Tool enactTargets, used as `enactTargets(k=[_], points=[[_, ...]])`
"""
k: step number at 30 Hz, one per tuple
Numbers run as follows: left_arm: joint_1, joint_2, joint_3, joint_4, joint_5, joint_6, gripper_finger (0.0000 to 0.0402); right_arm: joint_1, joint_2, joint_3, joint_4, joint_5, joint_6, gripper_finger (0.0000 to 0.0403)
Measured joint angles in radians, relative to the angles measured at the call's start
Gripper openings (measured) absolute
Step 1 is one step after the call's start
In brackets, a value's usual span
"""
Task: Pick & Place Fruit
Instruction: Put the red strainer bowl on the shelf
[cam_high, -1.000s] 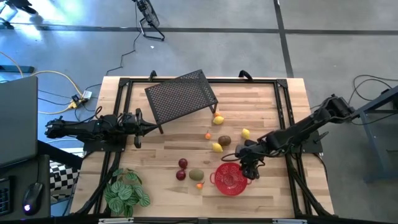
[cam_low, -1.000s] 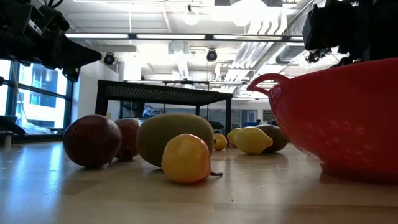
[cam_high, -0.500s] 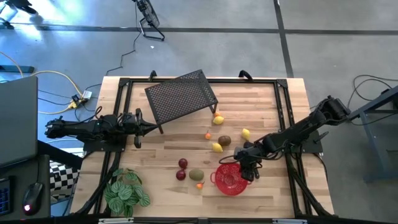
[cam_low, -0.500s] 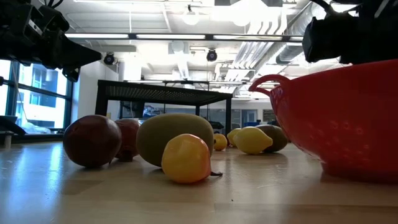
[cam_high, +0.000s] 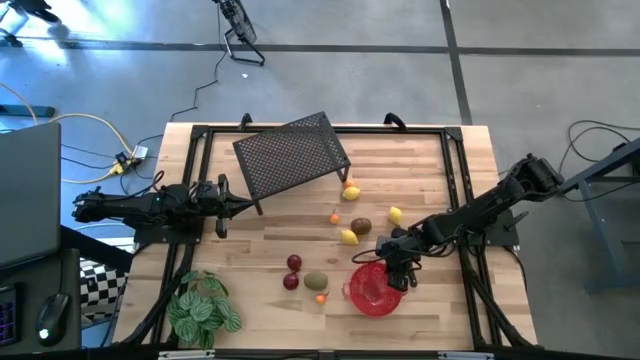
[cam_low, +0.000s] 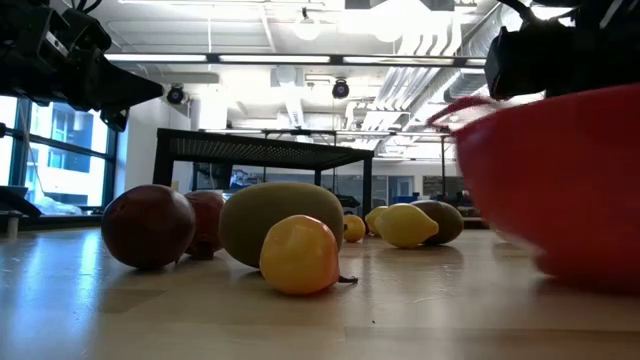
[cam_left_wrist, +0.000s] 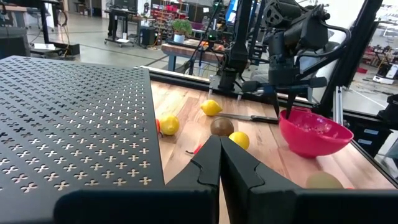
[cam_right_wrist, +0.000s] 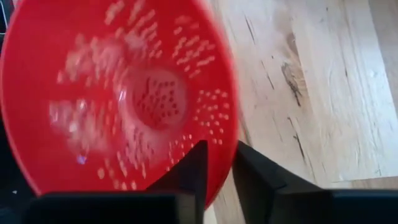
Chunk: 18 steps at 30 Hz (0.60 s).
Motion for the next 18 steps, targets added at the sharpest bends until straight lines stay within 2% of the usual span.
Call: enactTargets(k=[4, 18], points=[[0.0, 0.0, 0.0, 0.0, 0.0, 0.0, 0.0, 0.0, 0.0, 0.0, -0.004, -0.002, -0.007, 0.0011], [0.0, 0.0, 0.0, 0.0, 0.002, 0.0, 0.0, -0.022, -0.009, 0.0, -0.001, 0.004, 0.0, 0.0005]])
